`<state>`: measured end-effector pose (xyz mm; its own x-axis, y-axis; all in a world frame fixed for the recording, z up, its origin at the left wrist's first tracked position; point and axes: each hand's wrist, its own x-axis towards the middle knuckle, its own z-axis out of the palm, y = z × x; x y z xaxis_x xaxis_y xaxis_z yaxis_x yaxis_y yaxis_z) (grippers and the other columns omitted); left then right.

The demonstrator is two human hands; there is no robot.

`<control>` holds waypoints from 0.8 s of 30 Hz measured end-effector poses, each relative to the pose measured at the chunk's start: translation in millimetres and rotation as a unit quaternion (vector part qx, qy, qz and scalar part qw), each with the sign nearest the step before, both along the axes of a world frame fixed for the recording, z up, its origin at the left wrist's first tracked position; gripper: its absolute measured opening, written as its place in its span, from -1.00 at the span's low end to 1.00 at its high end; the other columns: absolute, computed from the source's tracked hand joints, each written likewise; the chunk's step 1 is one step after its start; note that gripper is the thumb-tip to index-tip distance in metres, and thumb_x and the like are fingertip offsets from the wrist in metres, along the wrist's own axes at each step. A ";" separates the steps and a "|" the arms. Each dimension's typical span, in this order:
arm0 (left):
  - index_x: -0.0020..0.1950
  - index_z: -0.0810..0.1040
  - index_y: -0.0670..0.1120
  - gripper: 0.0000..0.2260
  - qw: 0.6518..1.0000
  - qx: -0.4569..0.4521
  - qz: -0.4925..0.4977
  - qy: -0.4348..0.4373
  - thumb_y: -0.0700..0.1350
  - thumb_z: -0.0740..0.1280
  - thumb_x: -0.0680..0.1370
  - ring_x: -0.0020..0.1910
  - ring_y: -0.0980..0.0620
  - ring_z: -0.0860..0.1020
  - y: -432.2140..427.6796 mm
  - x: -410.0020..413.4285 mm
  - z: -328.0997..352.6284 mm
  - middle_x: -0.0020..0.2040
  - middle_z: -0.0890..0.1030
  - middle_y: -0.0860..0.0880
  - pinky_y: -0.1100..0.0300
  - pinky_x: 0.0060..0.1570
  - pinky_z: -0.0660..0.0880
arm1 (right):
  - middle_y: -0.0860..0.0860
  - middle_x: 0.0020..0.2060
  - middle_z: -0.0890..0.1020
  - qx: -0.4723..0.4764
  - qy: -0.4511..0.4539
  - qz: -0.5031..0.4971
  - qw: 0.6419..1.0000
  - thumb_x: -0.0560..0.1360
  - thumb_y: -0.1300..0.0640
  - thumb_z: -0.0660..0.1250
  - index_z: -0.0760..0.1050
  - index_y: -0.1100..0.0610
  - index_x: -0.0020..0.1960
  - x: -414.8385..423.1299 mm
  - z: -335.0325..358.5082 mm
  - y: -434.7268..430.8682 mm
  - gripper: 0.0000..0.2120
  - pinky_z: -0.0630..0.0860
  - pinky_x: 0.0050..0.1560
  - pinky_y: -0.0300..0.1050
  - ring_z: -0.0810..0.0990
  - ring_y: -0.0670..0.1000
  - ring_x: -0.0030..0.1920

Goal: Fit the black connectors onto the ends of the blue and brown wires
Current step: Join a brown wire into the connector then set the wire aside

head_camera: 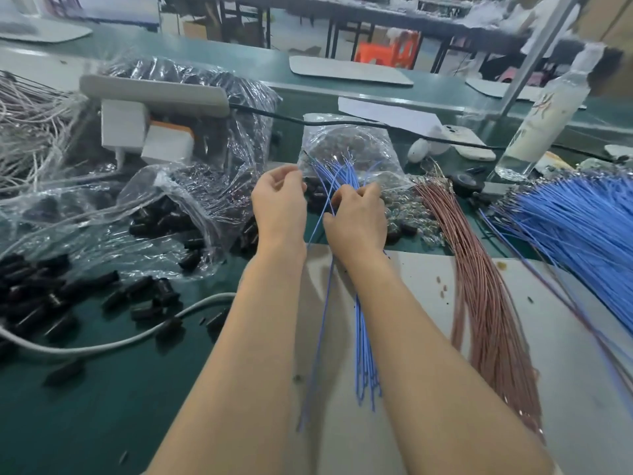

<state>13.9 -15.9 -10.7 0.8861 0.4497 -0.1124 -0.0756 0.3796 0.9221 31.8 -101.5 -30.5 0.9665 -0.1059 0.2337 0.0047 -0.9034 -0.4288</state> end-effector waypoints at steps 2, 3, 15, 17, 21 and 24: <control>-0.13 0.49 -0.01 -0.85 1.000 0.008 -0.005 0.002 -0.24 0.23 0.56 -0.21 0.15 0.51 -2.3 -0.2 -0.4 -0.20 0.55 0.05 0.22 -0.08 0.46 | 0.11 0.16 0.34 0.003 -0.013 0.006 1.000 0.50 0.27 0.23 0.45 0.14 0.13 -0.5 -1.8 -0.9 -0.78 0.37 0.07 -0.05 0.40 0.15 0.09; -0.13 0.49 -0.01 -0.86 1.000 0.014 -0.005 0.004 -0.23 0.24 0.56 -0.19 0.15 0.51 -3.0 -0.2 -1.3 -0.19 0.56 0.05 0.21 -0.05 0.47 | 0.11 0.16 0.34 0.005 -0.015 0.006 1.000 0.49 0.29 0.22 0.44 0.14 0.14 -0.3 -2.5 -1.7 -0.76 0.36 0.07 -0.06 0.40 0.16 0.09; -0.17 0.50 0.00 -0.92 0.963 0.246 -0.084 0.069 -0.16 0.29 0.50 -0.09 0.02 0.58 -3.4 5.2 -19.0 -0.22 0.57 0.05 0.14 -0.02 0.50 | 0.15 0.21 0.38 -0.009 0.000 -0.011 1.000 0.53 0.19 0.24 0.50 0.17 0.16 8.0 -2.4 -6.9 -0.78 0.35 0.13 -0.04 0.40 0.19 0.17; -0.13 0.52 -0.04 -0.94 0.958 0.265 -0.091 0.066 -0.19 0.29 0.50 -0.07 -0.02 0.60 -6.0 6.0 -20.3 -0.22 0.59 0.03 0.09 0.03 0.53 | 0.16 0.22 0.38 -0.010 0.009 -0.005 1.000 0.52 0.13 0.27 0.51 0.17 0.16 8.6 -0.8 -7.3 -0.76 0.36 0.16 -0.01 0.39 0.20 0.18; -0.06 0.56 -0.08 -0.92 0.950 0.291 -0.094 0.069 -0.18 0.28 0.50 -0.08 0.00 0.61 -7.7 7.1 -19.3 -0.24 0.59 0.06 0.14 -0.01 0.53 | 0.17 0.20 0.40 0.028 0.011 -0.002 1.000 0.51 0.06 0.31 0.55 0.14 0.13 7.6 -1.8 -8.1 -0.75 0.38 0.16 -0.01 0.41 0.20 0.17; -0.07 0.56 -0.07 -0.92 0.947 0.297 -0.096 0.072 -0.15 0.28 0.52 -0.11 0.02 0.57 -6.2 6.4 -19.0 -0.17 0.62 0.02 0.15 -0.01 0.50 | 0.16 0.09 0.58 0.159 -0.014 0.000 0.987 0.51 0.10 0.30 0.60 0.17 0.08 7.7 3.4 -13.3 -0.78 0.40 0.08 -0.11 0.53 0.16 0.09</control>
